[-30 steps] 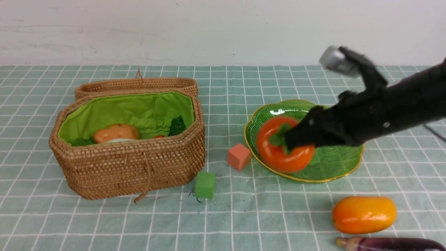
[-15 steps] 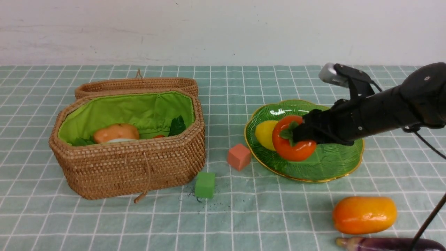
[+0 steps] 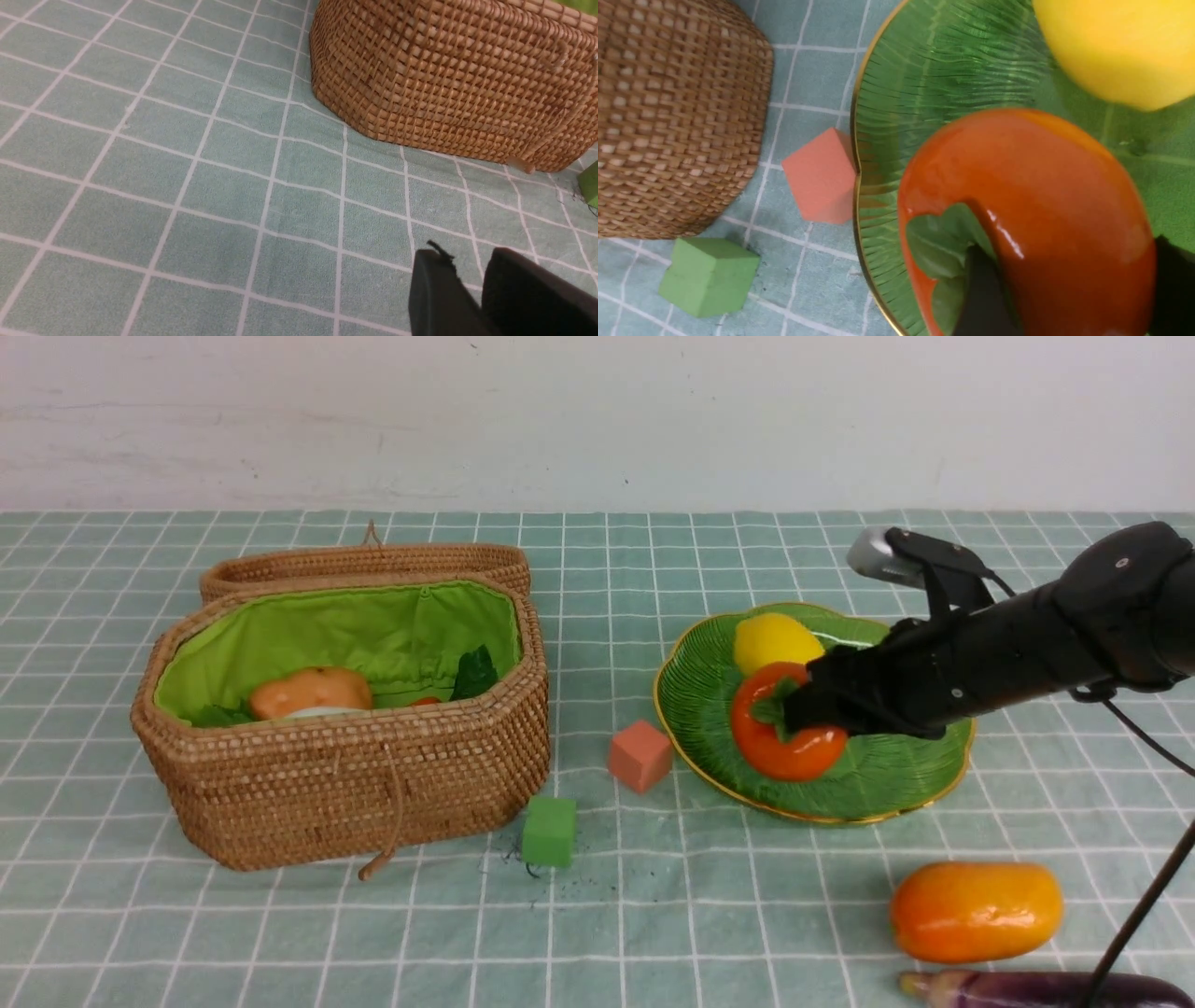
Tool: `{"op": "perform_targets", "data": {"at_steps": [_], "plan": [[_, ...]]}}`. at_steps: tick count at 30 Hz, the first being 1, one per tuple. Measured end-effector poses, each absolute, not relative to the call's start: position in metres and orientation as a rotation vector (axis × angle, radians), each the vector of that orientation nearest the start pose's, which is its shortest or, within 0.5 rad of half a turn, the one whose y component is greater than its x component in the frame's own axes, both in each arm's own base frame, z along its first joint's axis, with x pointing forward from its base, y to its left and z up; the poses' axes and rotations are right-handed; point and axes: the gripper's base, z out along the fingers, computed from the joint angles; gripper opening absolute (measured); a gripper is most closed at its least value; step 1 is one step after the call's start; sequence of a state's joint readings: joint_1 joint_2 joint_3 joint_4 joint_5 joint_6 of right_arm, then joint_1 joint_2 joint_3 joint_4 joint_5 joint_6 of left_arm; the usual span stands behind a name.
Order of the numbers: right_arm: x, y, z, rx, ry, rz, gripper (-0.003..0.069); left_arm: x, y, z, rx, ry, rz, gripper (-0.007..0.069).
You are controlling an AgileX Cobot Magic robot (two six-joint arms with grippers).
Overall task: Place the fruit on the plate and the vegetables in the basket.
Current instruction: Grab a tomato with your right arm and place it on the plate on the right, then use the right arm to grab a mango and put it into the right plate
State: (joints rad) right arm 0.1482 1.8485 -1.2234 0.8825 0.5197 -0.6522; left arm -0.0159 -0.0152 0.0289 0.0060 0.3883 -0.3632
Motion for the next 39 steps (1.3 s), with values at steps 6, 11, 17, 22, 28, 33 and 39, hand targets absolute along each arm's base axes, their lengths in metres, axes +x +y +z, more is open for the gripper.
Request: {"op": "perform_targets", "data": {"at_steps": [6,11,17,22,28,33,39], "plan": [[0.377,0.090,0.226,-0.268,2.440,0.543,0.0603,0.052,-0.001,0.169,-0.323,1.866,-0.253,0.0162],[0.364,0.084,0.248,-0.335,2.443,0.463,0.0671,0.052,-0.001,0.169,-0.327,1.865,-0.259,0.0165],[0.337,0.075,0.272,-0.572,2.506,0.308,0.0642,0.052,-0.001,0.169,-0.323,1.866,-0.253,0.0165],[0.295,0.073,0.294,-0.922,2.565,0.183,0.0601,0.052,-0.001,0.169,-0.323,1.866,-0.253,0.0165],[0.266,0.063,0.280,-1.161,2.547,0.065,0.0594,0.052,-0.001,0.169,-0.323,1.866,-0.253,0.0165],[0.257,0.065,0.254,-1.345,2.475,0.022,0.0594,0.052,-0.001,0.169,-0.323,1.866,-0.253,0.0165],[0.263,0.086,0.231,-1.660,2.214,-0.093,0.0594,0.052,-0.001,0.169,-0.323,1.866,-0.253,0.0165]]}}
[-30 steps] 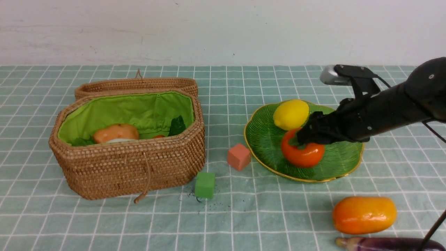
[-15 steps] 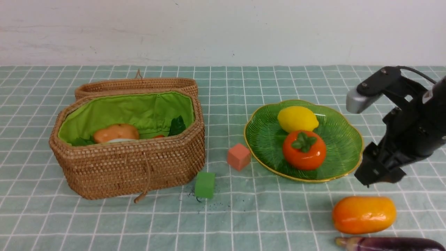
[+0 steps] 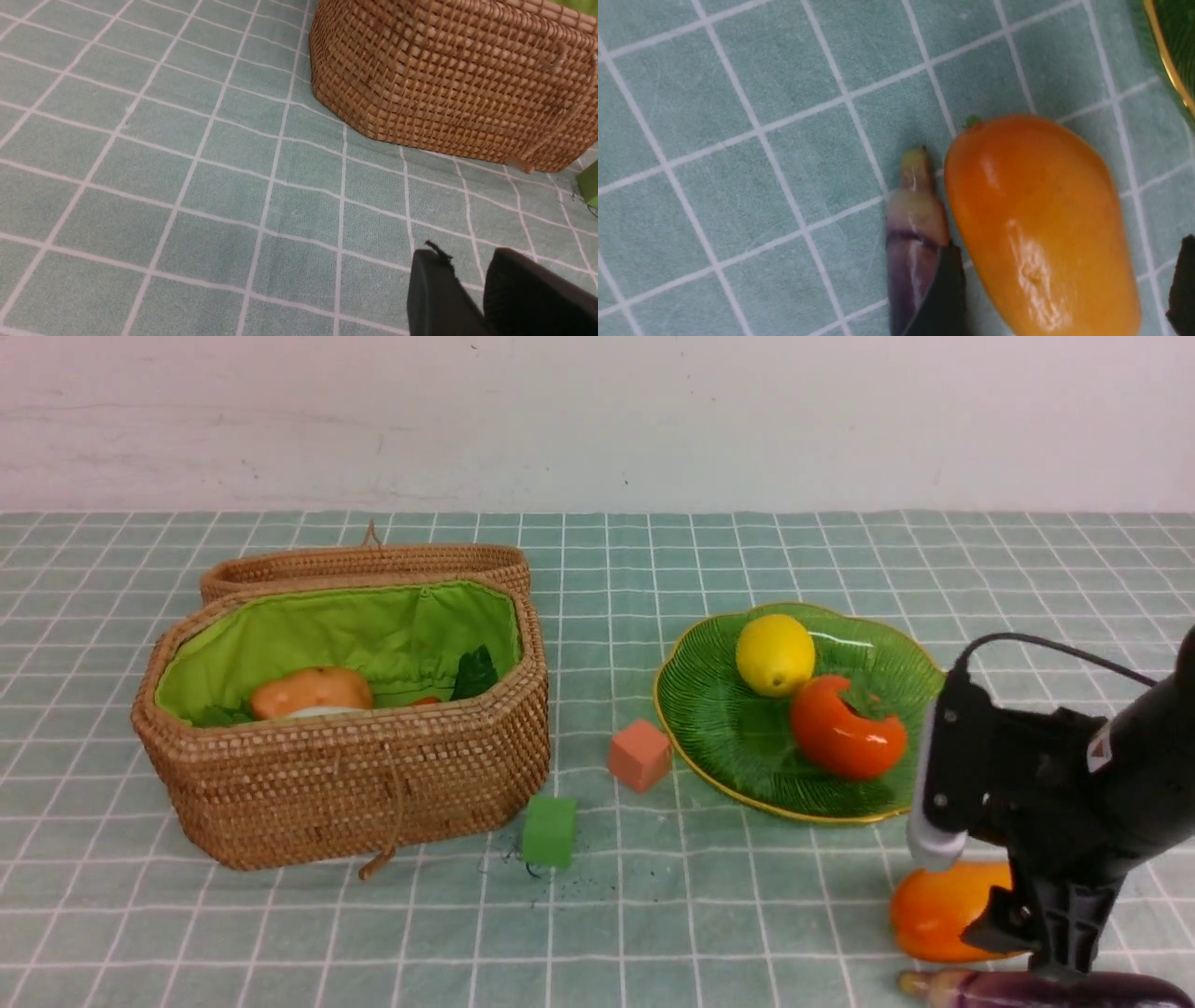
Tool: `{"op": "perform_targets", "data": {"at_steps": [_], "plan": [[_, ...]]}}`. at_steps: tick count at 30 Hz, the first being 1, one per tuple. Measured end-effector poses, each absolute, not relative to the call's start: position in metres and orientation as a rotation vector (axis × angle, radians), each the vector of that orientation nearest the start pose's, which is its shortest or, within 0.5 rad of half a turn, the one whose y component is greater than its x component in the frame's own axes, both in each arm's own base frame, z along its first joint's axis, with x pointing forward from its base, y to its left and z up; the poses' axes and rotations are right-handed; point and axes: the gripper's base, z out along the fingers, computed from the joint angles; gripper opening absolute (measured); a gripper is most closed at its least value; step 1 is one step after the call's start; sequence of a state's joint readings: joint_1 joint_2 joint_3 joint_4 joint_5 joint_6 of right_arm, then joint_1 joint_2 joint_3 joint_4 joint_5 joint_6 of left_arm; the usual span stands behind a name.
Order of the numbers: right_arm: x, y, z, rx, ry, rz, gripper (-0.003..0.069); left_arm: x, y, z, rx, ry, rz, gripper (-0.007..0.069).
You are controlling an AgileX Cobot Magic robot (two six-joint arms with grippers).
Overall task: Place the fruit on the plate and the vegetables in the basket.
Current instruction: Use the right arm to grab a mango and put it into the right plate
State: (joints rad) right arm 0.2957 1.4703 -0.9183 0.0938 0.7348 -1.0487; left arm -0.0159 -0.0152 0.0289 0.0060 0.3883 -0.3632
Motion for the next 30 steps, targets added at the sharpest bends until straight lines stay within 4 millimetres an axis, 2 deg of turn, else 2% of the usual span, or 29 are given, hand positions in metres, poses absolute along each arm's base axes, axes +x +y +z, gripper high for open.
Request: {"op": "perform_targets", "data": {"at_steps": [10,13,16,26,28,30], "plan": [[0.280,0.087,0.190,-1.803,2.237,-0.134,0.0594,0.052,-0.001,0.169,-0.323,1.866,-0.253,0.0173],[0.283,0.088,0.188,-1.810,2.232,-0.145,0.0590,0.052,-0.001,0.169,-0.323,1.866,-0.253,0.0173],[0.284,0.087,0.188,-1.818,2.226,-0.155,0.0548,0.052,-0.001,0.169,-0.323,1.866,-0.253,0.0173],[0.281,0.085,0.192,-1.822,2.244,-0.169,0.0539,0.052,-0.001,0.169,-0.323,1.866,-0.253,0.0173],[0.281,0.084,0.197,-1.815,2.240,-0.181,0.0502,0.052,-0.001,0.169,-0.323,1.866,-0.253,0.0173],[0.283,0.085,0.212,-1.770,2.213,-0.208,0.0345,0.052,-0.001,0.169,-0.323,1.866,-0.253,0.0173]]}}
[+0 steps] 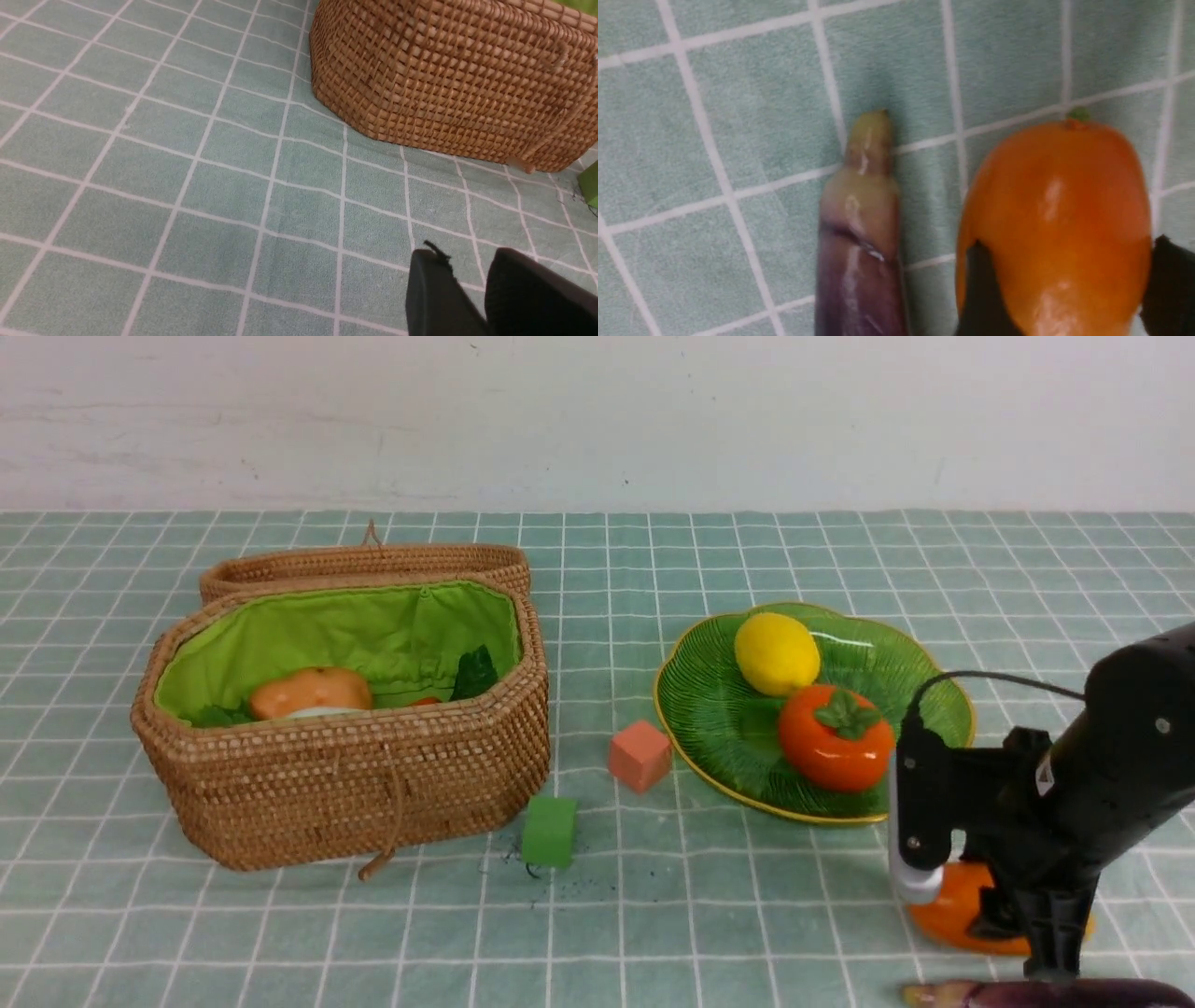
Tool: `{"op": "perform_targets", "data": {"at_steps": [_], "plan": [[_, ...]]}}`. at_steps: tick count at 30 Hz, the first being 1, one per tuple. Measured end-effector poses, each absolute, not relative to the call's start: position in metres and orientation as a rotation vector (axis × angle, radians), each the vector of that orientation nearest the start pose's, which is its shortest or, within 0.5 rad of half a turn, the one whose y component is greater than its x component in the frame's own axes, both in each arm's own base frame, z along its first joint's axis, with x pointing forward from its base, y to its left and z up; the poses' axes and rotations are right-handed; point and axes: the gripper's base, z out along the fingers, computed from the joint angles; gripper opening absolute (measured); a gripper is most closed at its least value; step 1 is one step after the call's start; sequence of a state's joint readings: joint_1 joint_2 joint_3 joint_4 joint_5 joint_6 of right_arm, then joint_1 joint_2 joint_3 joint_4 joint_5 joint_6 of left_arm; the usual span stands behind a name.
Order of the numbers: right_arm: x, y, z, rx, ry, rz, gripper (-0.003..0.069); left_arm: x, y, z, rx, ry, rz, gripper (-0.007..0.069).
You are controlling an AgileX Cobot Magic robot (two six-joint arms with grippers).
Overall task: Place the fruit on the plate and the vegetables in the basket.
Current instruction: Use the right arm to grab a mango and put it into the right plate
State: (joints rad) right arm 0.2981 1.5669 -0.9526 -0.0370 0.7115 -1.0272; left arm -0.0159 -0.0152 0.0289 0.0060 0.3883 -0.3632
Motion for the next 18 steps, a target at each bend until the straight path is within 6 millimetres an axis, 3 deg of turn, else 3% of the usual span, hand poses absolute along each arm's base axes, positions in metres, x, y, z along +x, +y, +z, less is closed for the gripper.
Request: {"op": "perform_targets", "data": {"at_steps": [1,2,4,13,18], "plan": [[0.283,0.085,0.221,-1.747,2.205,-0.216,0.0178,0.052,-0.001,0.169,-0.323,1.866,-0.253,0.0173],[0.282,0.084,0.228,-1.734,2.198,-0.222,0.0078,0.052,-0.001,0.169,-0.323,1.866,-0.253,0.0174],[0.282,0.084,0.238,-1.721,2.184,-0.231,0.0003,0.052,-0.001,0.169,-0.323,1.866,-0.253,0.0176],[0.292,0.087,0.285,-1.549,2.132,-0.264,-0.0018,0.052,-0.001,0.169,-0.323,1.866,-0.253,0.0185],[0.302,0.091,0.294,-1.405,2.097,-0.267,-0.0018,0.052,-0.001,0.169,-0.323,1.866,-0.253,0.0186]]}}
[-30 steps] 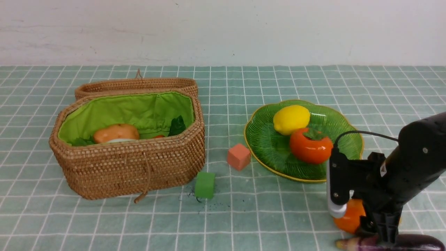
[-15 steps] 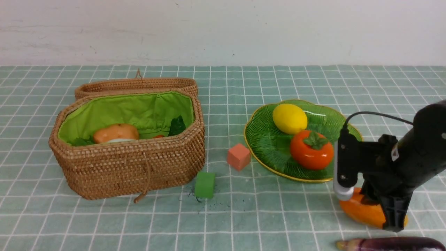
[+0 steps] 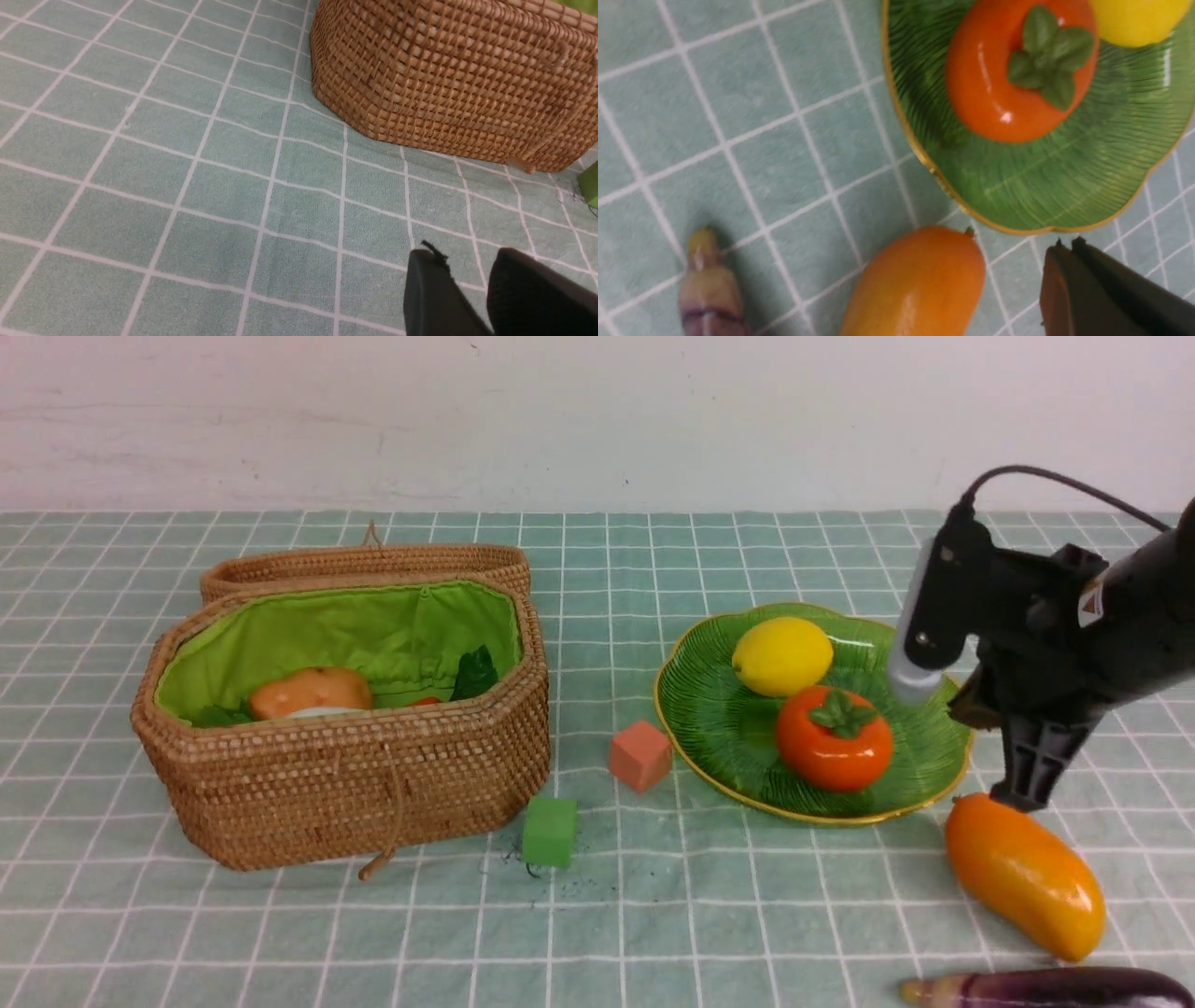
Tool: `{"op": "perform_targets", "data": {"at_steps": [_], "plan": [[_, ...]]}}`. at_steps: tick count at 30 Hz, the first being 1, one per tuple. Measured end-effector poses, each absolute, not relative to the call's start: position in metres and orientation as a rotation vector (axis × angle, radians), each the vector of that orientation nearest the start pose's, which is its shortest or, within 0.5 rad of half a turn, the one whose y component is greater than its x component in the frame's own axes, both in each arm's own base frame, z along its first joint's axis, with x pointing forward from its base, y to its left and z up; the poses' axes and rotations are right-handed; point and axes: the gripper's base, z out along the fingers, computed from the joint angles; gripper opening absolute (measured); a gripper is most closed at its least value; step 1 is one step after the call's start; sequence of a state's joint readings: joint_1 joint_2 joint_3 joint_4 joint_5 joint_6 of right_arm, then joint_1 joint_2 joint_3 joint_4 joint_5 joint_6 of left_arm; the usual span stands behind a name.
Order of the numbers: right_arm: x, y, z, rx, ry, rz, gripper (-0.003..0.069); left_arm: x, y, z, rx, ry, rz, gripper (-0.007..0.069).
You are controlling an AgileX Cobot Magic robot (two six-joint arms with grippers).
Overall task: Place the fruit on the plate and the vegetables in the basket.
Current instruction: Use the right arm to grab a mango and put it into the right plate
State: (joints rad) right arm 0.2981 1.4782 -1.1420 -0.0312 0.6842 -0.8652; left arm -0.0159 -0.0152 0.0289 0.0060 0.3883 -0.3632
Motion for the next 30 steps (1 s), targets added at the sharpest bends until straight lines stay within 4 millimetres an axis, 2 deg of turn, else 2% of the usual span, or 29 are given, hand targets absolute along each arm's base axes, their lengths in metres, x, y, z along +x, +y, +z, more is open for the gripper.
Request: {"op": "perform_targets", "data": {"at_steps": [4,8,14,21,25,30], "plan": [[0.313,0.095,0.286,-1.306,2.103,-0.248,-0.0018,0.052,-0.001,0.169,-0.323,1.866,-0.253,0.0192],[0.326,0.100,0.265,-1.227,2.175,-0.188,-0.0018,0.052,-0.001,0.169,-0.323,1.866,-0.253,0.0197],[0.339,0.103,0.247,-1.141,2.239,-0.115,-0.0018,0.052,-0.001,0.169,-0.323,1.866,-0.253,0.0200],[0.361,0.090,0.245,-0.988,2.276,-0.073,-0.0018,0.052,-0.001,0.169,-0.323,1.866,-0.253,0.0200],[0.364,0.089,0.246,-0.989,2.272,-0.092,-0.0014,0.052,-0.001,0.169,-0.323,1.866,-0.253,0.0200],[0.365,0.071,0.247,-0.954,2.307,-0.130,0.0034,0.052,-0.001,0.169,-0.323,1.866,-0.253,0.0200]]}}
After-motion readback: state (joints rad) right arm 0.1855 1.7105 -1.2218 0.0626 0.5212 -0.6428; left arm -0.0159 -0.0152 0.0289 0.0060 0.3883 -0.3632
